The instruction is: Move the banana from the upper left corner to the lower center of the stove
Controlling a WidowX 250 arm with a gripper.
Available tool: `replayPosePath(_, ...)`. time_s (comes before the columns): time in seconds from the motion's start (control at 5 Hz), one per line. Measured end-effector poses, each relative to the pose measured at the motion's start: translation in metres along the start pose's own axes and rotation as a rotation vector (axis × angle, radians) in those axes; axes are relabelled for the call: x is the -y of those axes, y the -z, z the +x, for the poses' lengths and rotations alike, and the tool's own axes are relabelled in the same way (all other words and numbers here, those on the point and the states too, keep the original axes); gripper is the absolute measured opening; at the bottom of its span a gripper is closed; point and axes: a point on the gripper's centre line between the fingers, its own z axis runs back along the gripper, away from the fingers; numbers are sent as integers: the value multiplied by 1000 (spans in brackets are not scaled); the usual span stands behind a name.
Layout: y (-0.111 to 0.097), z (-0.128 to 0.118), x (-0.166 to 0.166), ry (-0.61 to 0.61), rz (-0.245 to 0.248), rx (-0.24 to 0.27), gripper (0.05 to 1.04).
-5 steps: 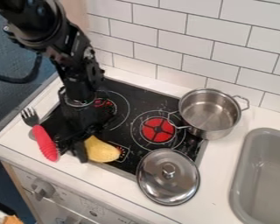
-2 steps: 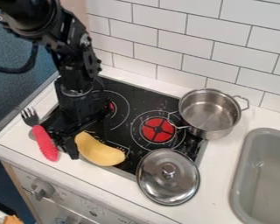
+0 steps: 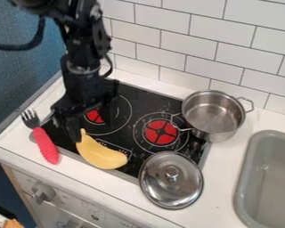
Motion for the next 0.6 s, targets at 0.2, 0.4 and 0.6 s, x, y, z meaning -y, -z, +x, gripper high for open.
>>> replayPosePath(0.2, -22, -3, 21, 182, 24, 66, 1000)
replayPosePath(0.4, -38, -12, 40, 439, 41, 66, 1000)
replayPosePath(0.6, -49, -27, 59, 681, -7, 66, 1000)
